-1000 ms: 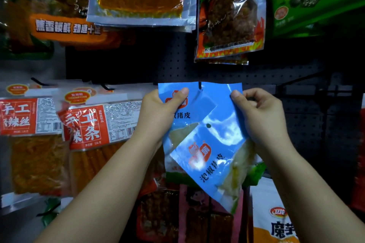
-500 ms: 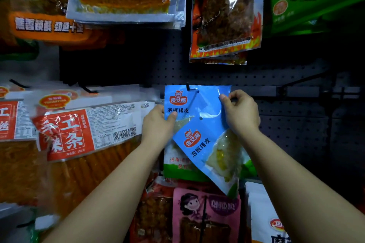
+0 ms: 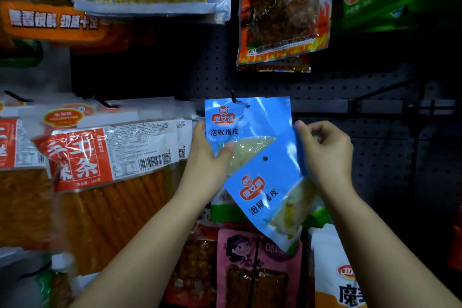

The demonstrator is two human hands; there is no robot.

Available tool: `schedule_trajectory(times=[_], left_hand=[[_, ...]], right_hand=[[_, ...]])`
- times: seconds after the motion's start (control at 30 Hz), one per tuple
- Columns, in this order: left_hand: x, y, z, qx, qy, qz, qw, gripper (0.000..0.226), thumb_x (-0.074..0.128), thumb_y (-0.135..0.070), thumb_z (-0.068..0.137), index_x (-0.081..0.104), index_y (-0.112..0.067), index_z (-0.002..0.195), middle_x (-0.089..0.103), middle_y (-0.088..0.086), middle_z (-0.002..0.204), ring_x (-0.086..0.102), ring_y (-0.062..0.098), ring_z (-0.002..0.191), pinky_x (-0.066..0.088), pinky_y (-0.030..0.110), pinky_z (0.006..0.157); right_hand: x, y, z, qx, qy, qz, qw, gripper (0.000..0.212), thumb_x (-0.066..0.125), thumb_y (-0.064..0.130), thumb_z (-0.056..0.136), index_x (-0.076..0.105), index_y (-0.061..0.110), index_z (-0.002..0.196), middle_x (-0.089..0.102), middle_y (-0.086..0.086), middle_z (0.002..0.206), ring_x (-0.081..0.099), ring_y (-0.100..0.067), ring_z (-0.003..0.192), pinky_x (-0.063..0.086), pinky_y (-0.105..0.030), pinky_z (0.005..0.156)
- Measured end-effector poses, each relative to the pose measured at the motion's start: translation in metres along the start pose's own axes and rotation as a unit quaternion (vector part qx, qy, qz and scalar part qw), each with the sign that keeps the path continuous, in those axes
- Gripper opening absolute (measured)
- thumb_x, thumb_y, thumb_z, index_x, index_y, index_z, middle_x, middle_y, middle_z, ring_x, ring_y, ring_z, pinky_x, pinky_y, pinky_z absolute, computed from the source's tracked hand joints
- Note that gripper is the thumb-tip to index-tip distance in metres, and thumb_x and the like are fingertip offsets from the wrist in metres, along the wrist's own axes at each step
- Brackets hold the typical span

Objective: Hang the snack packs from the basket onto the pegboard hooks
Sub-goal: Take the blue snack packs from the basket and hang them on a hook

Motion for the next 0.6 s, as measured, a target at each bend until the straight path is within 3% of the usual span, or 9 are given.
schedule_trajectory(times=[0.03, 0.1, 0.17, 0.2, 0.27, 0.37, 0.43, 0.5, 0.6], left_hand=[[-0.001, -0.002, -0.008, 0.000, 0.001, -0.016, 1.000, 0.034, 0.055, -0.033, 0.092, 0.032, -0.049, 0.111, 0.044, -0.039, 0.105, 0.043, -0.026, 0.098, 0.039, 0.014, 0.081], [-0.005, -0.001, -0.022, -0.007, -0.006, -0.047, 0.999, 0.049, 0.057, -0.051, 0.086, 0.034, -0.040, 0.129, 0.043, -0.032, 0.128, 0.042, -0.015, 0.118, 0.040, 0.024, 0.097], [-0.008, -0.003, -0.036, -0.029, -0.003, -0.094, 0.995, 0.072, 0.061, -0.063, 0.073, 0.038, -0.033, 0.134, 0.047, -0.021, 0.133, 0.048, -0.002, 0.122, 0.044, 0.024, 0.096], [-0.007, -0.004, -0.041, -0.041, 0.014, -0.138, 0.990, 0.071, 0.065, -0.060, 0.066, 0.046, -0.030, 0.127, 0.054, -0.017, 0.128, 0.056, 0.001, 0.116, 0.050, 0.022, 0.089], [0.001, -0.007, -0.048, -0.064, 0.061, -0.223, 0.971, 0.051, 0.070, -0.048, 0.062, 0.066, -0.023, 0.106, 0.071, -0.004, 0.110, 0.069, 0.011, 0.097, 0.056, 0.022, 0.072], [-0.012, -0.008, -0.048, -0.064, 0.022, -0.246, 0.967, 0.022, 0.069, -0.037, 0.067, 0.076, -0.022, 0.081, 0.076, 0.002, 0.091, 0.072, 0.017, 0.085, 0.057, 0.025, 0.068], [-0.027, -0.011, -0.047, -0.048, -0.020, -0.262, 0.964, 0.015, 0.067, -0.035, 0.071, 0.075, -0.025, 0.076, 0.076, 0.002, 0.085, 0.073, 0.017, 0.080, 0.056, 0.024, 0.063], [-0.041, -0.016, -0.047, -0.025, -0.050, -0.260, 0.964, 0.010, 0.069, -0.037, 0.072, 0.074, -0.029, 0.074, 0.076, 0.000, 0.082, 0.073, 0.018, 0.079, 0.057, 0.027, 0.063], [-0.057, -0.029, -0.045, 0.011, -0.078, -0.229, 0.970, 0.006, 0.070, -0.037, 0.077, 0.074, -0.033, 0.074, 0.076, -0.004, 0.081, 0.072, 0.015, 0.079, 0.057, 0.028, 0.066]], right_hand=[[-0.002, 0.004, -0.003, -0.002, -0.001, 0.020, 1.000, 0.031, 0.060, 0.041, 0.088, 0.055, 0.019, 0.066, 0.049, 0.002, 0.061, 0.045, -0.015, 0.057, 0.034, -0.030, 0.055], [-0.009, 0.015, -0.008, -0.011, -0.011, 0.059, 0.998, 0.031, 0.058, 0.040, 0.090, 0.053, 0.020, 0.067, 0.043, 0.003, 0.058, 0.040, -0.012, 0.054, 0.033, -0.029, 0.054], [-0.016, 0.027, -0.013, -0.019, -0.028, 0.087, 0.996, 0.030, 0.056, 0.039, 0.092, 0.051, 0.023, 0.068, 0.041, 0.006, 0.057, 0.038, -0.004, 0.050, 0.032, -0.025, 0.050], [-0.019, 0.033, -0.016, -0.023, -0.036, 0.105, 0.994, 0.030, 0.054, 0.039, 0.093, 0.050, 0.024, 0.068, 0.041, 0.008, 0.057, 0.039, -0.002, 0.048, 0.031, -0.020, 0.046], [-0.021, 0.046, -0.022, -0.027, -0.045, 0.146, 0.988, 0.029, 0.052, 0.037, 0.095, 0.049, 0.024, 0.068, 0.043, 0.011, 0.055, 0.042, 0.004, 0.045, 0.029, -0.011, 0.041], [-0.013, 0.066, -0.033, -0.038, -0.005, 0.193, 0.981, 0.025, 0.051, 0.036, 0.095, 0.052, 0.025, 0.073, 0.056, 0.012, 0.054, 0.051, 0.011, 0.049, 0.035, -0.005, 0.044], [-0.004, 0.083, -0.041, -0.064, 0.059, 0.220, 0.972, 0.019, 0.056, 0.035, 0.093, 0.054, 0.024, 0.077, 0.062, 0.021, 0.059, 0.056, 0.011, 0.054, 0.039, -0.006, 0.047], [0.004, 0.096, -0.048, -0.097, 0.108, 0.222, 0.964, 0.015, 0.064, 0.033, 0.088, 0.056, 0.027, 0.077, 0.065, 0.019, 0.067, 0.062, 0.005, 0.064, 0.047, -0.013, 0.052], [0.003, 0.112, -0.050, -0.147, 0.097, 0.185, 0.967, 0.017, 0.068, 0.031, 0.086, 0.055, 0.031, 0.075, 0.063, 0.021, 0.073, 0.061, 0.003, 0.072, 0.049, -0.015, 0.059]])
Point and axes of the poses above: each hand's wrist, its own z-axis towards the middle knuckle, its own x-axis out of the palm, y = z × x, the point moved 10 cm from there along z, towards the middle knuckle
